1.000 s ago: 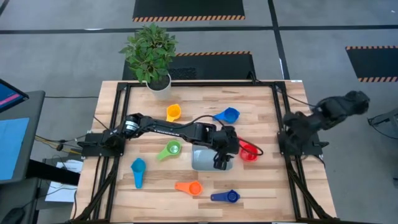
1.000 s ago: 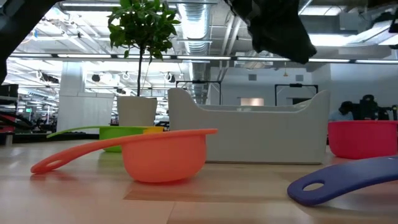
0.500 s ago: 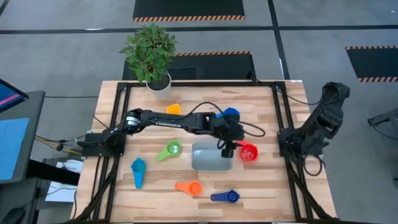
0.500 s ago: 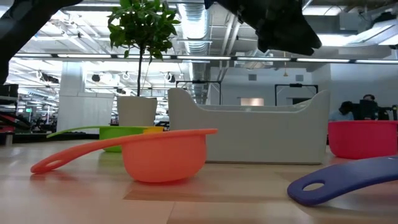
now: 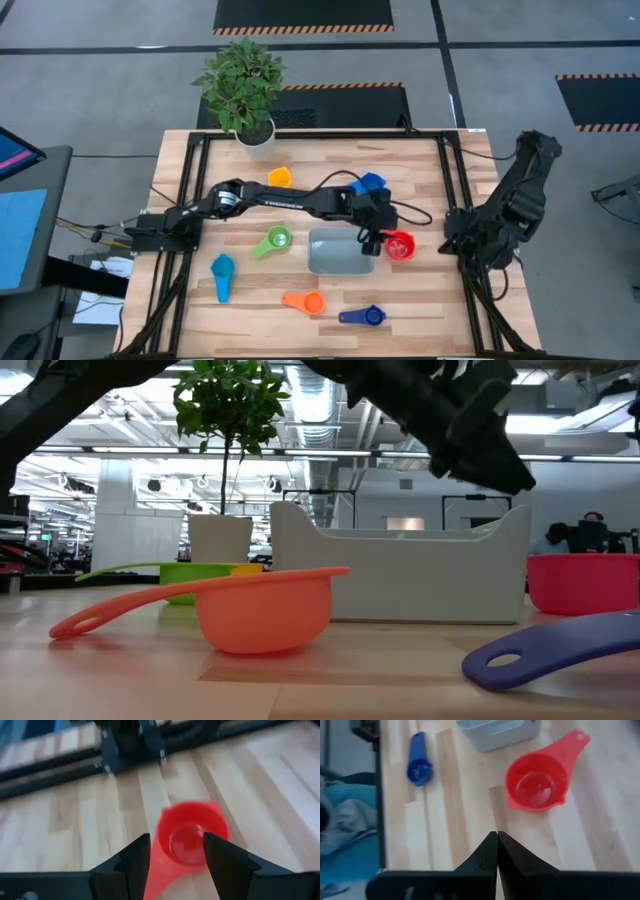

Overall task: Nest measuring cups in basket
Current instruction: Stack the large dark blue measuring cup on top of the red measuring cup

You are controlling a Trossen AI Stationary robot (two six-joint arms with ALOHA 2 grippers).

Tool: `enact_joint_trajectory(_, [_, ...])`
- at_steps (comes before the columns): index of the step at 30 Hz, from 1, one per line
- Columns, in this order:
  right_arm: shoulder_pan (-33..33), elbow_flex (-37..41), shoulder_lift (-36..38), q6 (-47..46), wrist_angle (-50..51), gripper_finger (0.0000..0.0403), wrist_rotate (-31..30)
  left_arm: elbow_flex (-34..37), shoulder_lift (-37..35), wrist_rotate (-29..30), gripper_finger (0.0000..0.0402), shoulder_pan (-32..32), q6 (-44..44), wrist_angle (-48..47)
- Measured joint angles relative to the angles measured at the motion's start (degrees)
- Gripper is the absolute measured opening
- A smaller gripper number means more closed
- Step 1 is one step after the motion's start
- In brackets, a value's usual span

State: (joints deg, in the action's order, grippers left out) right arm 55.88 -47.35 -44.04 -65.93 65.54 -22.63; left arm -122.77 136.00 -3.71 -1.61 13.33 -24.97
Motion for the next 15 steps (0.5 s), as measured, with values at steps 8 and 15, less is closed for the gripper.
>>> enact_joint_trajectory(8, [-2.35,0.00,-10.46,-0.02,-0.01,0.0023,-8.61,-5.19,-0.10,1.86,0.0173,-1.12,-2.04,-12.96])
enact_joint_trajectory(15, [-7.80,0.00,-17.73,-0.02,-0.01,0.0018,-11.15,-8.95,-0.30,10.13,0.0173,-2.27,-2.89,-25.99])
